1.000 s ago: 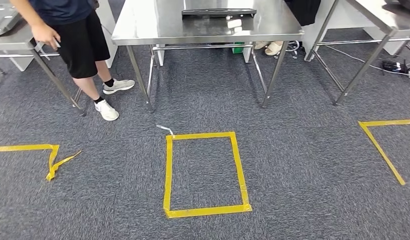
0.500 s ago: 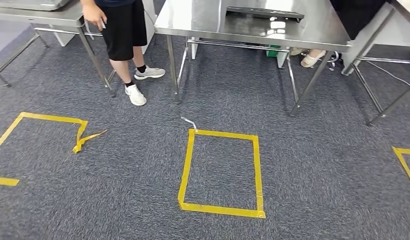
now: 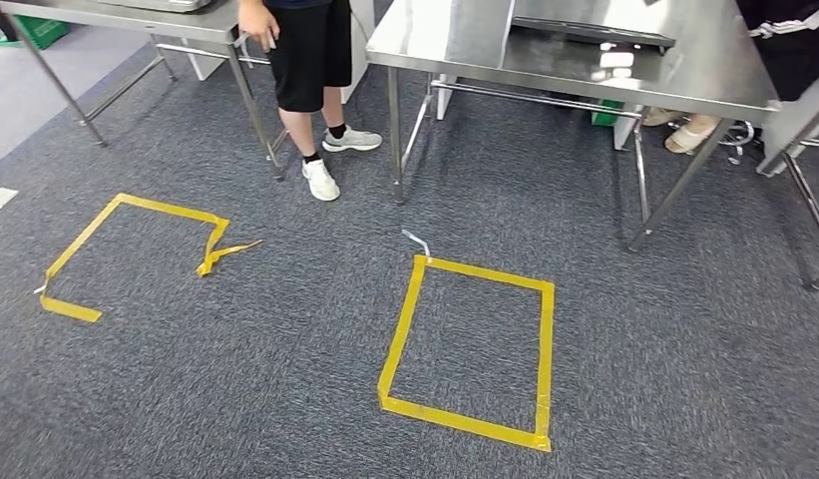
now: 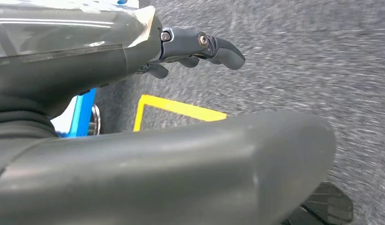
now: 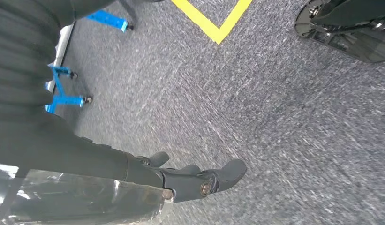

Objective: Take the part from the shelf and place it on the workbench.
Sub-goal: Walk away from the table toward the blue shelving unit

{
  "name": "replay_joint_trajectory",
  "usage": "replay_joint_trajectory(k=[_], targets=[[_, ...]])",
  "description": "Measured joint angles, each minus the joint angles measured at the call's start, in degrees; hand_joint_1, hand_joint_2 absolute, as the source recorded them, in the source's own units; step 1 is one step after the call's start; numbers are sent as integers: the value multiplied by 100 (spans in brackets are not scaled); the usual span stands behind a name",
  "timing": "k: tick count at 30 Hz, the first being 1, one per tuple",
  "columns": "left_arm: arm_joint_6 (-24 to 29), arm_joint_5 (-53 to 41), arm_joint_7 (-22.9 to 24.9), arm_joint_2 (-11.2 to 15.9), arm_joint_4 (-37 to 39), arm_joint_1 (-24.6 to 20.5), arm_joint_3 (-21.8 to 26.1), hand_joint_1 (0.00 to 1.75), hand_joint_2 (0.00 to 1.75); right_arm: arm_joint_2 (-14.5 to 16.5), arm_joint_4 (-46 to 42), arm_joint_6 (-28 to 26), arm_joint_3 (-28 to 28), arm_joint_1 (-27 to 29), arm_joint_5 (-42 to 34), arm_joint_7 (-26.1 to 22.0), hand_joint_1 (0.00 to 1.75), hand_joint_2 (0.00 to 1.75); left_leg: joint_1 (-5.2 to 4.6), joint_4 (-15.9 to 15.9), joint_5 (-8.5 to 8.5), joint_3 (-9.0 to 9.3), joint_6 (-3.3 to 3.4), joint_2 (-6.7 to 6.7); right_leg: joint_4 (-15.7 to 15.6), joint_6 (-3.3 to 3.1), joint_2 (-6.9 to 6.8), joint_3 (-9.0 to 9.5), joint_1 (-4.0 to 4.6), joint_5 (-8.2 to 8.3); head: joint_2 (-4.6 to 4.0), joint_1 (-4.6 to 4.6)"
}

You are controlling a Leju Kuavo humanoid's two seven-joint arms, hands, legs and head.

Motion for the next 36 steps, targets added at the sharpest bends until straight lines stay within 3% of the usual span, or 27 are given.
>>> replay_joint_trajectory(k=[2, 4, 5, 7, 8, 9, 10, 12, 14, 15, 16, 18, 20, 22, 23, 25, 27, 29, 30, 31, 33, 34, 36], targets=[[0, -2, 0, 4, 0, -5, 0, 0, 0, 7, 1, -1, 0, -9, -4, 0, 0, 175, 8, -813, 302, 493, 7, 230, 25, 24, -124, 22, 13, -15, 0, -4], [-3, -7, -2, 8, 0, -29, -1, 0, 0, 10, 1, -3, 0, -12, -14, 0, 0, 175, -9, -1393, 453, 825, 55, 428, 66, 78, -227, 33, 60, -47, 0, 12], [-9, -12, -4, 7, 0, -36, -1, 0, 0, 10, 1, -7, 0, -13, -23, 0, 0, 175, -30, -1470, 455, 852, 90, 448, 75, 105, -279, 40, 79, -55, 0, 24], [-27, -22, -5, 8, 0, -29, -2, 0, 0, 15, 0, -20, -1, -18, -39, -1, 0, 175, -49, -1485, 495, 824, 177, 309, 76, 162, -369, 49, 77, -61, 0, 42], [-40, -29, -5, 9, 0, -24, -2, 0, 0, 16, 0, -27, -2, -19, -46, -1, 0, 175, -50, -1502, 521, 818, 220, 251, 102, 190, -331, 41, 65, -87, -1, 44], [-52, -38, -5, 13, -1, -25, -3, 0, 0, 21, 0, -31, -2, -14, -50, -1, 0, 175, -39, -1519, 553, 810, 265, 189, 239, 201, -198, -24, 54, -178, -1, 53], [-69, -48, -6, 15, -1, -31, -3, 0, 0, 24, 0, -34, -2, -5, -55, -1, 0, 175, -27, -1531, 582, 801, 305, 127, 484, 197, -22, -141, 43, -316, -1, 68], [-98, -58, -11, 17, -2, -44, -4, 0, 0, 33, 1, -36, -1, 21, -61, -1, 0, 175, -34, -1529, 618, 749, 352, -22, 1299, 163, 276, -509, 25, -667, 0, 91], [-123, -46, -15, 17, -2, -35, -4, 0, 0, 35, 1, -37, -1, 44, -62, 1, 0, 175, -42, -1525, 641, 722, 357, -192, 1788, 196, 337, -746, 18, -783, 0, 92], [-134, -35, -15, 19, -2, -28, -3, 0, 0, 34, 2, -38, -2, 50, -62, 2, 0, 175, -43, -1523, 650, 719, 349, -275, 1684, 241, 351, -704, 11, -693, 0, 93], [-145, -25, -15, 19, -2, -23, -3, 0, 0, 33, 2, -38, -2, 53, -58, 3, 0, 175, -42, -1520, 659, 720, 336, -357, 1362, 291, 391, -559, 0, -529, 0, 92], [-163, -13, -16, 17, -2, -29, -2, 0, 0, 31, 4, -39, -2, 53, -47, 4, 0, 175, -48, -1512, 678, 712, 299, -499, 516, 343, 615, -183, -20, -198, 0, 93], [-172, -10, -21, 16, -2, -33, -3, 0, 0, 32, 6, -39, -2, 42, -38, 4, 0, 175, -61, -1510, 702, 686, 241, -611, 99, 304, 757, -13, -9, -70, 0, 90], [-181, -11, -32, 17, -2, -20, -3, 0, 0, 38, 7, -38, -1, 27, -40, 15, 0, 175, -55, -1521, 733, 655, 169, -703, 68, 225, 663, 10, 4, -45, 0, 86], [-188, -13, -39, 19, -2, -11, -4, 0, 0, 41, 7, -37, -1, 20, -42, 24, 0, 175, -50, -1488, 711, 626, 141, -657, 54, 181, 602, 23, -9, -24, 0, 85], [-206, -16, -61, 21, -2, -8, -4, 0, 0, 38, 8, -32, -3, 18, -47, 43, 0, 175, -49, -1163, 479, 460, 96, -387, 23, 83, 461, 27, -44, 17, 0, 61], [-222, -17, -81, 24, -2, -19, -4, 0, 0, 28, 12, -22, -4, 34, -48, 58, 0, 175, -36, -434, 61, 127, 53, -124, 23, 29, 301, 11, -24, 19, 0, 36], [-236, -19, -91, 25, -2, -12, -4, 0, 0, 26, 15, -13, -4, 50, -45, 67, 0, 175, -5, 118, -134, -107, 8, -55, 26, 20, 129, -18, -7, 15, 0, 34], [-246, -19, -92, 27, -2, -3, -3, 0, 0, 26, 16, -11, -4, 51, -44, 69, 0, 175, 14, 110, -79, -82, -10, -30, 28, 21, 56, -30, -8, 13, 0, 32], [-254, -18, -92, 30, -2, 4, -3, 0, 0, 27, 16, -10, -4, 47, -43, 69, 0, 175, 37, -127, 59, 63, -28, 20, 32, 27, -15, -37, -13, 8, 0, 32], [-266, -18, -92, 39, -2, -7, -3, 0, 0, 24, 16, -10, -4, 38, -43, 70, 0, 175, 74, -906, 358, 524, -48, 244, 68, 70, -134, -27, -1, -22, 0, 26], [-267, -19, -92, 42, -1, -19, -4, 0, 0, 20, 16, -10, -4, 37, -42, 70, 0, 175, 77, -1207, 448, 693, -33, 331, 91, 106, -186, -23, 14, -44, 0, 39], [-273, -20, -92, 48, 0, -32, -5, 0, 0, 11, 16, -10, -4, 26, -40, 72, 0, 175, 35, -1389, 482, 766, 45, 355, 117, 182, -282, -6, 43, -63, 0, 66]])
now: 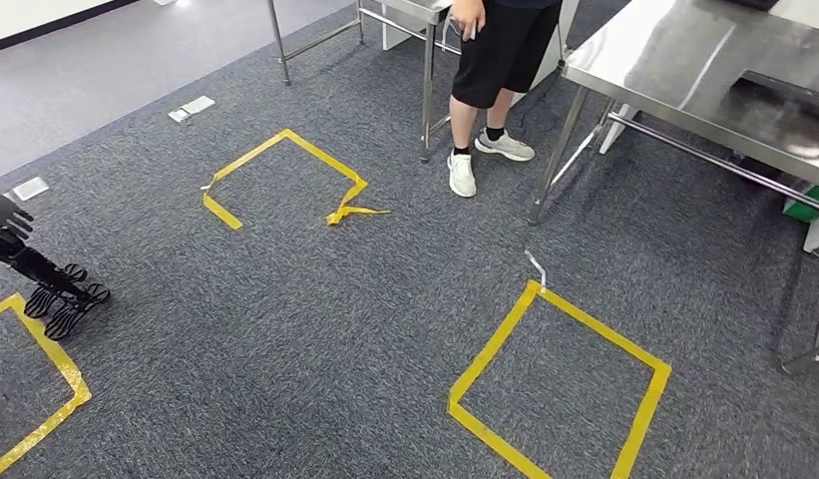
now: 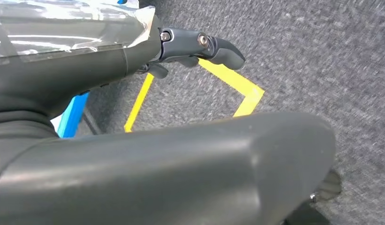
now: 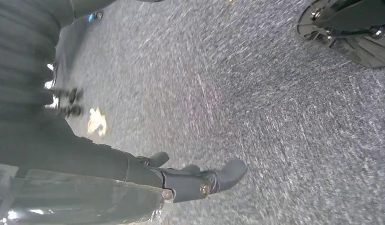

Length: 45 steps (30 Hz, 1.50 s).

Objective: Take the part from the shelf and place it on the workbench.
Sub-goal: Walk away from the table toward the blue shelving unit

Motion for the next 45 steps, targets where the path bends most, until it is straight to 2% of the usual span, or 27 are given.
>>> replay_joint_trajectory(k=[2, 4, 6, 8, 9, 10, 12, 14, 16, 17, 19, 21, 23, 24, 25, 26, 28, 30, 32, 33, 35, 37, 39, 40, 41, 43, 45], targets=[[-8, 1, 5, 10, 0, 12, 0, 0, 0, 4, -1, 0, 0, -23, 4, 0, 0, 175, -34, -17, 33, -33, 98, -122, 7, 66, -50, 27, -20, -7, 0, 15], [-20, 3, 18, 17, -1, 12, 0, 0, 0, 11, -3, 5, 1, -28, 8, 0, 0, 175, -31, -45, 89, -57, 192, -241, 259, 91, 185, -93, -53, -174, 0, 37], [-56, 6, 35, 24, -2, 1, 0, 0, 0, 19, -3, 23, 2, -19, 18, 9, 0, 175, -35, -53, 130, -100, 256, -380, 967, 59, 507, -427, -71, -519, 0, 68], [-97, 10, 55, 26, -2, 6, 1, 0, 0, 23, -2, 41, 2, -18, 29, 35, 0, 175, -57, -52, 153, -138, 282, -536, 1628, 61, 611, -740, -67, -740, 0, 73], [-106, 13, 66, 26, -2, 14, 2, 0, 0, 24, -2, 48, 2, -19, 32, 48, 0, 175, -66, -51, 162, -145, 286, -617, 1669, 91, 628, -762, -65, -714, 0, 76], [-112, 14, 74, 27, -2, 20, 2, 0, 0, 24, -2, 54, 2, -22, 34, 58, 0, 175, -69, -50, 171, -146, 282, -698, 1476, 133, 650, -671, -67, -598, 0, 76], [-113, 15, 81, 27, -2, 21, 3, 0, 0, 23, -2, 64, 2, -29, 36, 63, 0, 175, -69, -46, 191, -146, 254, -852, 648, 195, 824, -282, -80, -269, 0, 78], [-114, 20, 83, 27, -2, 13, 3, 0, 0, 23, -2, 72, 2, -43, 45, 64, 0, 175, -81, -38, 213, -165, 201, -975, 93, 156, 982, -35, -69, -91, 0, 73], [-113, 34, 99, 25, -2, 23, 3, 0, 0, 24, -1, 87, 4, -69, 72, 77, 0, 175, -82, -48, 244, -192, 134, -1074, 24, 68, 943, 4, -28, -61, 0, 68], [-111, 40, 117, 23, -2, 33, 3, 0, 0, 27, -1, 93, 5, -87, 88, 87, 0, 175, -70, -43, 248, -209, 105, -1082, 10, 19, 890, 16, -46, -37, 0, 65], [-102, 48, 164, 20, -2, 40, 4, 0, 0, 29, -2, 101, 8, -116, 107, 106, 0, 175, -71, 133, 114, -309, 65, -854, -31, -82, 768, 36, -76, 11, 0, 47], [-92, 48, 199, 16, -2, 26, 5, 0, 0, 25, -1, 110, 9, -125, 109, 123, 0, 175, -72, 766, -270, -605, 40, -517, -48, -159, 614, 26, -71, 29, 0, 19], [-91, 48, 212, 12, -2, 20, 5, 0, 0, 23, 1, 123, 9, -121, 106, 134, 0, 175, -46, 1479, -571, -930, 2, -409, -47, -190, 439, 6, -48, 30, 0, 6], [-92, 46, 214, 11, -2, 25, 5, 0, 0, 25, 2, 127, 9, -121, 103, 137, 0, 175, -30, 1597, -571, -974, -15, -391, -45, -190, 359, -4, -45, 28, 0, 4], [-93, 42, 215, 10, -2, 31, 5, 0, 0, 27, 2, 127, 9, -122, 100, 137, 0, 175, -12, 1503, -476, -906, -32, -364, -44, -185, 286, -9, -47, 24, 0, 1], [-95, 37, 215, 10, -2, 33, 5, 0, 0, 31, 2, 126, 9, -125, 97, 138, 0, 175, 7, 1187, -311, -718, -45, -294, -40, -173, 217, -2, -50, 15, 0, -2], [-98, 26, 215, 8, -1, 16, 5, 0, 0, 30, 2, 121, 9, -126, 96, 138, 0, 175, 25, 424, -47, -270, -49, -33, -9, -116, 98, 17, -24, -28, 0, -11], [-104, 22, 214, 2, 0, -9, 5, 0, 0, 24, 2, 113, 9, -130, 96, 140, 0, 175, -5, 57, 18, -76, 2, 83, 19, -50, -10, 25, 15, -69, 0, 11], [-109, 22, 214, 2, -1, -7, 5, 0, 0, 28, 1, 106, 9, -146, 96, 142, 0, 175, -46, 27, 35, -101, 90, -53, 18, 4, -120, 55, 21, -83, 0, 37], [-109, 22, 214, 1, -1, 1, 5, 0, 0, 30, 1, 102, 9, -154, 96, 143, 0, 175, -52, 14, 56, -109, 135, -117, 49, 27, -81, 54, 5, -112, 0, 36], [-108, 22, 215, 3, -2, 1, 5, 0, 0, 33, 0, 98, 9, -154, 96, 144, 0, 175, -41, -9, 107, -128, 222, -247, 410, 38, 216, -110, -29, -323, 0, 53], [-108, 22, 216, 3, -2, -13, 5, 0, 0, 34, 0, 96, 9, -135, 95, 144, 0, 175, -45, -10, 135, -165, 269, -393, 1187, 5, 539, -483, -51, -655, 0, 74], [-110, 21, 216, 0, -2, -8, 5, 0, 0, 34, 1, 96, 9, -115, 85, 145, 0, 175, -56, -8, 150, -183, 284, -562, 1746, 26, 621, -768, -55, -793, 0, 75], [-111, 18, 215, 0, -2, 1, 5, 0, 0, 34, 1, 96, 9, -109, 73, 146, 0, 175, -58, -7, 155, -183, 282, -644, 1726, 66, 632, -773, -61, -731, 0, 76], [-115, 11, 210, 2, -2, 7, 4, 0, 0, 33, 2, 94, 9, -107, 56, 147, 0, 175, -56, -6, 161, -180, 274, -723, 1480, 118, 650, -670, -74, -594, 0, 76], [-125, -20, 200, 2, -2, 8, 1, 0, 0, 30, 2, 87, 9, -108, 15, 139, 0, 175, -50, -4, 174, -174, 248, -852, 731, 217, 780, -331, -118, -275, 0, 79], [-129, -42, 195, 1, -2, 6, -2, 0, 0, 28, 2, 83, 9, -110, -5, 131, 0, 175, -48, -3, 180, -173, 232, -903, 350, 256, 890, -152, -146, -134, 0, 82]])
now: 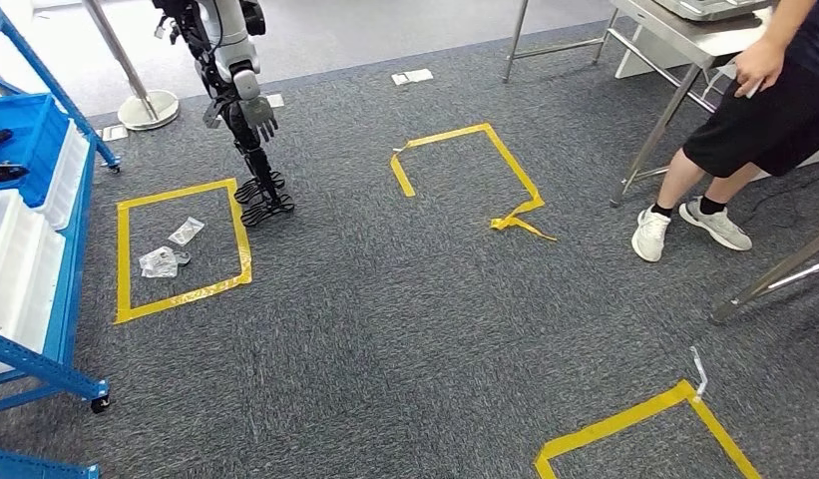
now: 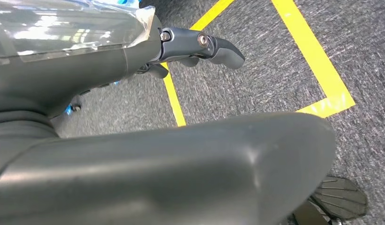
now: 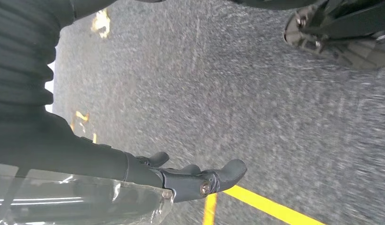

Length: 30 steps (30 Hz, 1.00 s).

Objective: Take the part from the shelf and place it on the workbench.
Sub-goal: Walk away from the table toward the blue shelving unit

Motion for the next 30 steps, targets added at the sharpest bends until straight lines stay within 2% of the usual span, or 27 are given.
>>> replay_joint_trajectory(k=[3, 4, 5, 6, 8, 9, 10, 11, 12, 13, 15, 16, 17, 19, 20, 21, 23, 24, 25, 26, 27, 28, 29, 30], targets=[[-2, -8, 1, 1, 0, -3, -4, 0, 0, 2, 0, -1, -1, 4, -5, -4, 0, 175, -12, 7, 0, -7, -17, -26, -97, -13, 75, 35, 1, 20, 0, 0], [-3, -16, 2, 2, 0, -6, -12, 0, 0, 3, 0, -2, -1, 6, -12, -11, 0, 175, -23, 12, 4, -16, -37, -54, -157, -41, 100, 49, 7, 36, 0, -1], [-5, -31, 2, 4, 0, 2, -31, 0, 0, 5, 0, -13, -4, 11, -31, -25, 0, 175, -23, 4, 24, -36, -86, -111, -211, -109, 73, 68, 17, 65, 0, -4], [9, -48, 0, 5, 0, 7, -56, 0, 0, 3, 0, -32, -9, 24, -52, -43, 0, 175, -24, 165, -89, -130, -139, -6, -258, -208, -11, 77, 29, 98, 0, -26], [81, -78, -15, 4, 0, 13, -103, 0, 0, -4, 1, -72, -20, 66, -83, -75, 0, 175, 0, 807, -471, -451, -222, 280, -281, -363, -265, 79, 47, 147, 0, -67], [128, -89, -26, 2, 0, 7, -119, 0, 0, -8, 1, -84, -23, 89, -82, -82, 0, 175, 0, 1253, -712, -644, -236, 465, -285, -397, -376, 69, 59, 152, 0, -87], [163, -99, -34, -1, 0, 7, -127, 0, 0, -7, 2, -87, -23, 105, -76, -86, 0, 175, 3, 1514, -800, -749, -246, 494, -284, -400, -460, 65, 71, 149, 0, -86], [189, -109, -38, -3, 0, 11, -134, 0, 0, -4, 2, -89, -24, 112, -71, -87, 0, 175, 4, 1580, -782, -755, -252, 515, -283, -402, -540, 62, 78, 146, 0, -88], [207, -117, -39, -5, 0, 16, -138, 0, 0, -2, 2, -90, -24, 113, -66, -87, 0, 175, 6, 1429, -670, -651, -254, 547, -282, -402, -613, 66, 79, 143, 0, -90], [220, -123, -40, -5, 0, 17, -139, 0, 0, 1, 2, -90, -24, 108, -64, -87, 0, 175, 8, 1097, -505, -452, -251, 619, -280, -401, -676, 73, 79, 139, 0, -91], [233, -131, -46, -7, 0, -4, -148, 0, 0, 1, 2, -91, -24, 100, -64, -87, 0, 175, -5, 374, -264, -41, -231, 886, -262, -370, -789, 81, 118, 113, 0, -96], [236, -135, -51, -8, 0, -19, -154, 0, 0, -1, 2, -92, -24, 96, -66, -87, 0, 175, -19, 162, -219, 68, -207, 973, -254, -349, -845, 90, 143, 99, 0, -85], [237, -141, -56, -9, 0, -30, -161, 0, 0, -3, 2, -93, -24, 92, -71, -86, 0, 175, -41, 70, -215, 101, -177, 995, -252, -325, -905, 97, 166, 88, 0, -76], [239, -151, -63, -7, 0, -25, -173, 0, 0, -2, 1, -96, -24, 74, -80, -85, 0, 175, -59, 38, -188, 82, -93, 853, -255, -280, -1004, 120, 170, 74, 0, -55], [238, -157, -64, -6, -1, -16, -179, 0, 0, -1, 1, -98, -24, 65, -85, -85, 0, 175, -56, 22, -167, 77, -54, 787, -216, -256, -937, 106, 158, 39, 0, -54], [238, -162, -65, -5, -1, -14, -185, 0, 0, 1, 0, -101, -24, 63, -87, -86, 0, 175, -44, 7, -142, 73, -12, 726, -86, -245, -796, 51, 147, -47, 0, -49], [236, -171, -70, -7, -2, -30, -208, 0, 0, 2, 1, -104, -25, 75, -91, -87, 0, 175, -33, -5, -102, 43, 52, 584, 541, -271, -433, -233, 125, -358, 0, -33], [235, -173, -73, -9, -2, -38, -220, 0, 0, 2, 1, -105, -25, 84, -92, -87, 0, 175, -33, -4, -88, 25, 73, 502, 946, -287, -333, -419, 122, -521, 0, -28], [234, -173, -76, -10, -2, -39, -230, 0, 0, -1, 2, -105, -26, 94, -92, -87, 0, 175, -36, -3, -78, 12, 81, 416, 1268, -285, -290, -572, 119, -625, 0, -26], [234, -173, -78, -11, -2, -31, -235, 0, 0, -3, 2, -105, -26, 102, -93, -86, 0, 175, -38, -1, -70, 6, 83, 333, 1402, -260, -273, -639, 114, -640, 0, -25], [233, -173, -79, -11, -2, -21, -237, 0, 0, -4, 2, -105, -26, 108, -93, -86, 0, 175, -36, 0, -63, 7, 76, 250, 1285, -215, -257, -587, 104, -552, 0, -25], [231, -173, -79, -12, -2, -14, -237, 0, 0, -6, 2, -105, -26, 110, -94, -86, 0, 175, -33, 2, -55, 11, 65, 170, 961, -162, -215, -439, 90, -396, 0, -25], [229, -173, -79, -14, -2, -12, -238, 0, 0, -7, 2, -105, -26, 111, -94, -86, 0, 175, -28, 4, -45, 11, 48, 94, 526, -115, -97, -240, 68, -222, 0, -23], [227, -173, -80, -15, -2, -15, -239, 0, 0, -8, 2, -105, -26, 109, -94, -86, 0, 175, -35, 11, -39, 7, 24, 22, 137, -97, 18, -68, 58, -75, 0, -22]])
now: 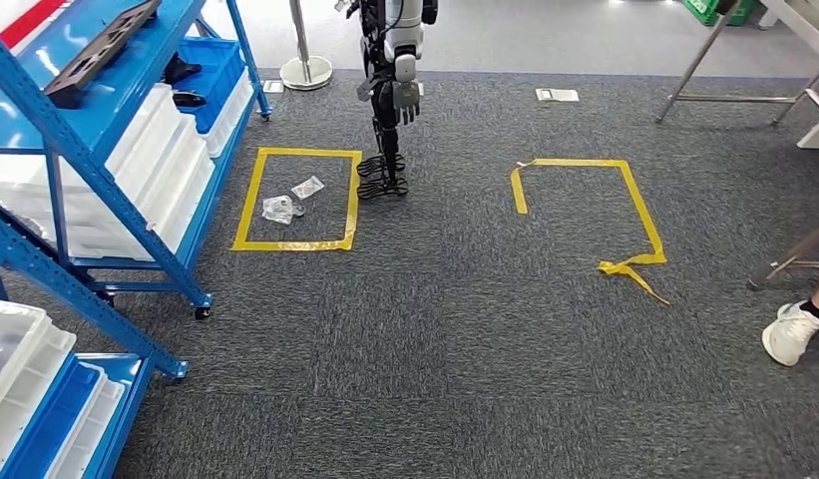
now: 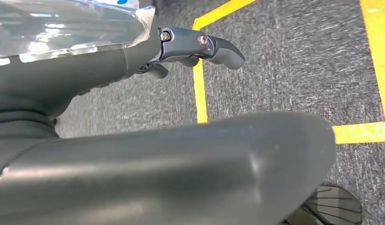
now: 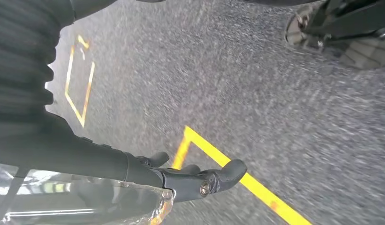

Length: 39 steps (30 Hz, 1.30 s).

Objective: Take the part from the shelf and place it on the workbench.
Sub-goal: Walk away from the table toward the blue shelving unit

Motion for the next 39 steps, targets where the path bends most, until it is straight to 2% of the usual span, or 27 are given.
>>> replay_joint_trajectory(k=[2, 4, 5, 6, 8, 10, 11, 12, 13, 14, 16, 17, 19, 20, 22, 24, 26, 27, 28, 29, 30, 31, 33, 35, 36, 37, 39], targets=[[-1, 0, -1, -2, 0, -3, -1, 0, 0, 1, 0, 0, 0, -5, 0, -1, 0, 175, -14, 1, 22, -22, -61, -110, -371, -39, 133, 151, 5, 126, 0, -3], [-2, 0, -1, -1, 0, 14, -1, 0, 0, 8, 0, 0, -1, -16, 0, 0, 0, 175, -8, -18, 54, -52, -135, -192, -395, -123, 25, 167, 18, 161, 0, -7], [-2, 0, -1, 0, 0, 25, -1, 0, 0, 9, 0, 0, -1, -23, 1, 1, 0, 175, -6, 4, 36, -78, -166, -126, -408, -164, -34, 176, 10, 183, 0, -10], [-1, 0, -1, 0, 0, 31, -1, 0, 0, 10, 0, -1, -2, -24, 1, 1, 0, 175, -5, 100, -42, -132, -192, 7, -422, -214, -99, 182, -6, 205, 0, -23], [0, 0, -1, 0, 0, 23, -1, 0, 0, 4, 0, -3, -5, -12, 2, -1, 0, 175, -5, 624, -386, -367, -229, 350, -437, -285, -247, 174, -11, 223, 0, -62], [-1, 0, -1, -1, 0, 14, -1, 0, 0, 2, 0, -3, -7, 10, 1, -1, 0, 175, 14, 1342, -724, -683, -266, 470, -434, -312, -419, 163, 9, 216, 0, -84], [-1, 1, -1, -1, 0, 18, -1, 0, 0, 3, 0, -2, -8, 13, 0, -1, 0, 175, 26, 1529, -767, -758, -281, 486, -433, -315, -503, 158, 15, 213, 0, -82], [-1, 1, -1, 0, 0, 24, -1, 0, 0, 4, 0, -3, -8, 11, 0, -1, 0, 175, 38, 1503, -704, -726, -292, 505, -431, -316, -577, 156, 16, 210, 0, -84], [-2, 2, -1, 1, 0, 29, -1, 0, 0, 7, 0, -3, -9, 6, 0, -1, 0, 175, 49, 1260, -556, -583, -298, 545, -430, -316, -644, 161, 14, 207, 0, -85], [-2, 2, -1, 2, 0, 27, -1, 0, 0, 8, 0, -3, -9, 2, 0, -1, 0, 175, 57, 869, -377, -359, -299, 649, -426, -307, -705, 173, 17, 198, 0, -86], [-2, 2, -2, 3, 0, 7, -2, 0, 0, 7, 0, -3, -9, 2, 1, -2, 0, 175, 38, 213, -170, 1, -270, 859, -412, -263, -817, 185, 63, 166, 0, -84], [-2, 2, -4, 4, 0, -2, -2, 0, 0, 5, 0, -3, -9, 0, 1, -4, 0, 175, 21, 59, -146, 78, -241, 913, -410, -234, -869, 200, 88, 151, 0, -75], [-2, 3, -7, 8, 0, 1, -2, 0, 0, 4, 0, -4, -9, -19, 2, -11, 0, 175, -8, 20, -144, 67, -162, 817, -426, -185, -975, 229, 106, 144, 0, -58], [-2, 3, -9, 9, 0, 8, -1, 0, 0, 3, 0, -4, -9, -34, 2, -15, 0, 175, -7, 4, -127, 63, -122, 760, -412, -157, -963, 239, 97, 128, 0, -58], [-2, 12, -14, 9, -1, 6, -1, 0, 0, 2, 0, -3, -9, -43, 2, -19, 0, 175, 18, -26, -78, 51, -36, 638, -134, -140, -710, 114, 77, -47, 0, -49], [-2, 22, -21, 6, -2, -11, -1, 0, 0, 2, 0, -3, -9, -24, 1, -16, 0, 175, 30, -32, -44, 21, 19, 498, 581, -180, -391, -223, 58, -382, 0, -30], [-2, 33, -23, 2, -2, -8, -1, 0, 0, 1, 0, 2, -9, -4, 2, -4, 0, 175, 25, -30, -27, -4, 34, 339, 1205, -177, -300, -521, 53, -582, 0, -24], [-2, 40, -22, 1, -2, 2, 0, 0, 0, -2, 0, 13, -9, 5, 11, 5, 0, 175, 25, -29, -20, -7, 31, 257, 1229, -143, -287, -539, 48, -551, 0, -22], [-2, 49, -22, -1, -2, 11, 1, 0, 0, -6, 0, 25, -9, 9, 22, 13, 0, 175, 27, -29, -12, -5, 22, 176, 1023, -95, -270, -447, 39, -433, 0, -22], [-2, 56, -24, -3, -2, 17, 1, 0, 0, -9, 0, 38, -9, 10, 36, 19, 0, 175, 30, -28, -3, -3, 7, 96, 632, -45, -209, -267, 23, -259, 0, -19], [-3, 66, -28, -5, -2, 15, 1, 0, 0, -12, 0, 46, -9, 9, 49, 21, 0, 175, 26, -23, 6, -6, -15, 25, 205, -12, -90, -78, 8, -100, 0, -15], [-3, 79, -33, -7, -2, 10, 1, 0, 0, -13, 0, 48, -9, 6, 54, 21, 0, 175, 15, -17, 14, -12, -41, -41, -128, -11, 3, 65, 0, 23, 0, -13], [-4, 101, -46, -7, -2, 10, 1, 0, 0, -7, 0, 47, -9, -2, 66, 21, 0, 175, -5, -22, 36, -30, -105, -146, -393, -63, 90, 174, 13, 115, 0, -15], [-4, 109, -57, -4, -2, 31, 2, 0, 0, 9, 0, 46, -9, -15, 80, 21, 0, 175, 8, -31, 55, -55, -169, -201, -403, -142, -26, 198, 10, 156, 0, -19], [-3, 112, -61, -2, -2, 41, 2, 0, 0, 14, 0, 46, -9, -20, 85, 21, 0, 175, 10, 18, 14, -87, -196, -118, -415, -189, -86, 207, -2, 176, 0, -23], [-3, 115, -64, -2, -2, 43, 3, 0, 0, 15, 0, 46, -9, -20, 87, 21, 0, 175, 9, 162, -93, -158, -218, 25, -427, -234, -152, 210, -19, 193, 0, -38], [-3, 117, -74, -2, -2, 31, 3, 0, 0, 9, 0, 46, -9, -4, 90, 19, 0, 175, 3, 819, -489, -451, -256, 359, -434, -293, -309, 199, -11, 200, 0, -74]])
